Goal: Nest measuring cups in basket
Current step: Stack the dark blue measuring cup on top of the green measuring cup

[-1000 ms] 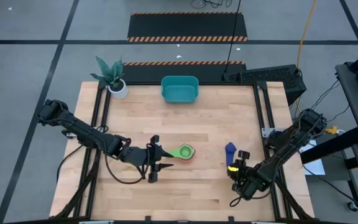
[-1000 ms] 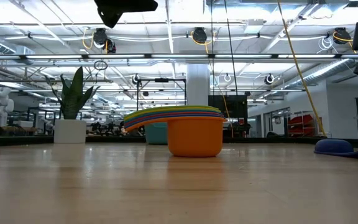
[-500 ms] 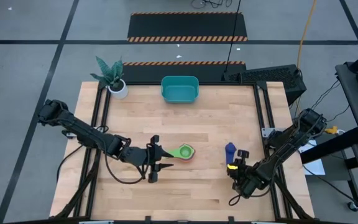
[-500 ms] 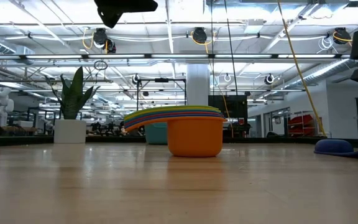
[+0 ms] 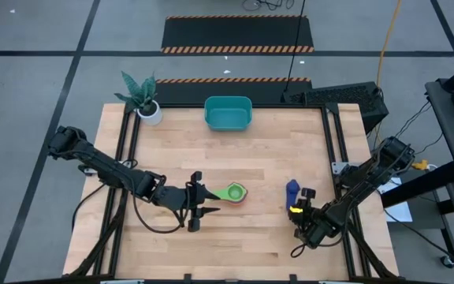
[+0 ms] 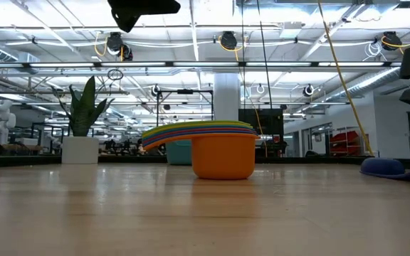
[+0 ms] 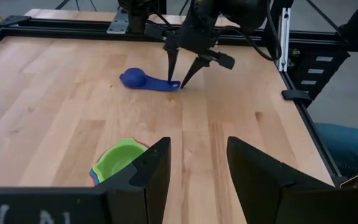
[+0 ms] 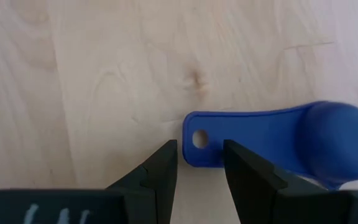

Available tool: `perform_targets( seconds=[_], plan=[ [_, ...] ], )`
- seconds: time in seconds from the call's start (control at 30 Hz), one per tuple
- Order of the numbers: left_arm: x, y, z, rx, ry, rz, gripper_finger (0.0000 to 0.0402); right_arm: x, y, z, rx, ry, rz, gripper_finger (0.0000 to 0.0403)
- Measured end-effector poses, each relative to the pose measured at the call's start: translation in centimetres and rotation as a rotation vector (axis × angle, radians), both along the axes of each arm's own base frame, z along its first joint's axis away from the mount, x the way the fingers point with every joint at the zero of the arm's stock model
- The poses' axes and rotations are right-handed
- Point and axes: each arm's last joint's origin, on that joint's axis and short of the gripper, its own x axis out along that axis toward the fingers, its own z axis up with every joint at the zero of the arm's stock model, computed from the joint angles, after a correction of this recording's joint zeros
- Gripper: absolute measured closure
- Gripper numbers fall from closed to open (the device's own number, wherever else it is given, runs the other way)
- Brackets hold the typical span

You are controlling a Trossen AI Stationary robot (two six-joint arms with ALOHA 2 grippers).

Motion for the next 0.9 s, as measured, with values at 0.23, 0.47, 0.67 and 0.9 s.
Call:
perform_targets(
  seconds=[0.23,0.47,0.67,0.9],
  plan=[
    [0.0,0.0,0.0,0.000,0.001,0.000,0.0243,0.1,-0.2,0.0,-0.044,-0.001,0.040,0.0277],
    [0.0,0.0,0.0,0.003,0.000,0.005,0.0243,0.2,-0.4,-0.1,-0.123,-0.006,0.102,0.0277],
    [0.0,0.0,0.0,0.003,0.000,0.005,0.0243,0.1,-0.9,-0.5,-0.128,-0.008,0.089,0.0284],
    [0.0,0.0,0.0,0.003,0.000,0.006,0.0243,-0.1,-1.1,-1.3,-0.099,-0.050,0.090,0.0364]
  ],
)
